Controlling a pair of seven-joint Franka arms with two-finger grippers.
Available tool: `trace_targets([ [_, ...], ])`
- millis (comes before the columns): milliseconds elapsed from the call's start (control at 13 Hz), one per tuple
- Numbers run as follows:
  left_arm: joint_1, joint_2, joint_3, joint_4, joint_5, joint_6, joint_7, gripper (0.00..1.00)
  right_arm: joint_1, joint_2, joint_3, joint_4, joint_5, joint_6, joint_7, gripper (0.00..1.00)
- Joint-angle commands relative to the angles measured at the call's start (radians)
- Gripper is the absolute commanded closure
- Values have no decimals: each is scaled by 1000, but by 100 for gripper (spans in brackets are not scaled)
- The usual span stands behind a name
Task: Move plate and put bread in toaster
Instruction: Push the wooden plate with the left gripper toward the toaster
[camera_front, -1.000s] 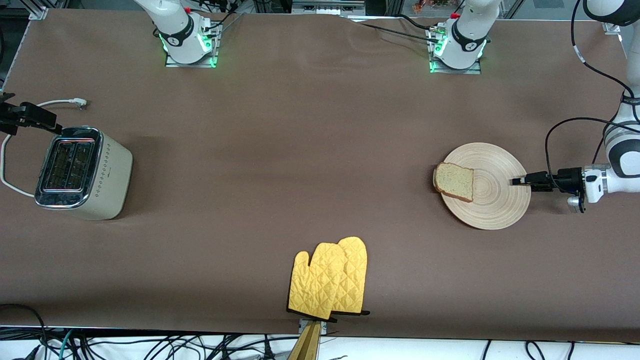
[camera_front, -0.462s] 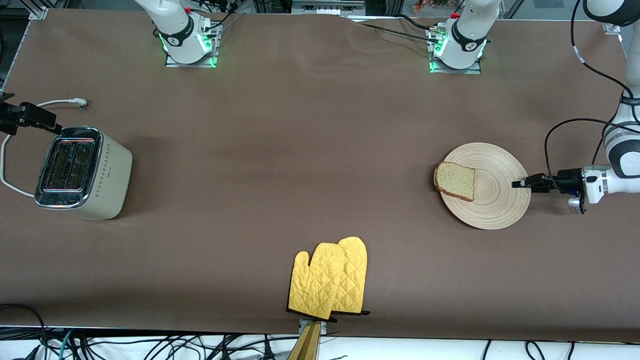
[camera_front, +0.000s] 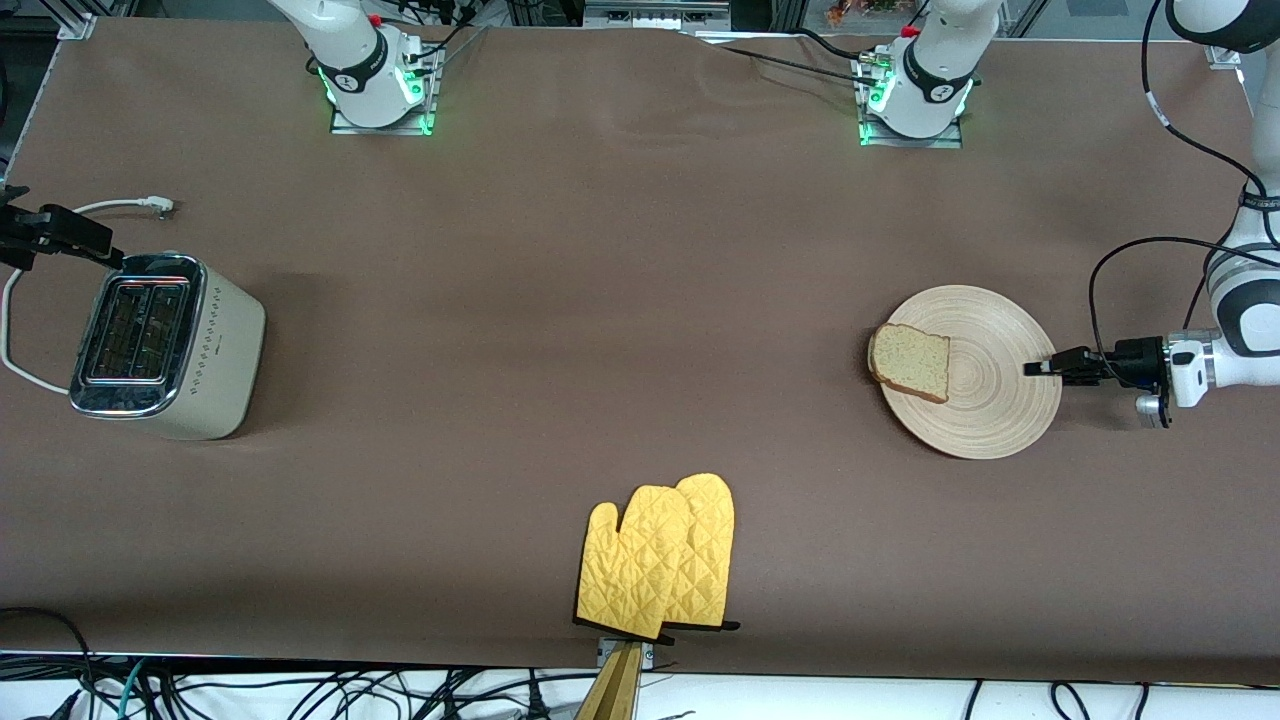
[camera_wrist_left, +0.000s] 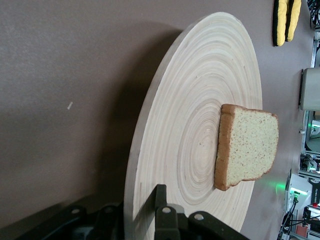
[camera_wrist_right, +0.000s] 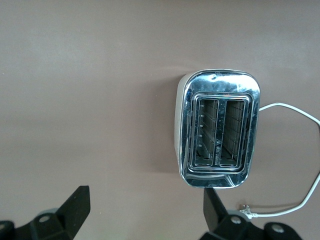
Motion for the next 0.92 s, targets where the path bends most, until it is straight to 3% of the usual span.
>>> trace_targets([
  [0,-15,7,-8,0,-32,1,2,100,-10,7,5,23,-1,-6,-16,0],
  [385,-15,1,-57,9,-93,-89,-57,100,-12,7,5,23,1,-6,-16,0],
  [846,-32,0,-158,9,-162,-95,-178,100,-12,9,5,23,-1,-6,-16,0],
])
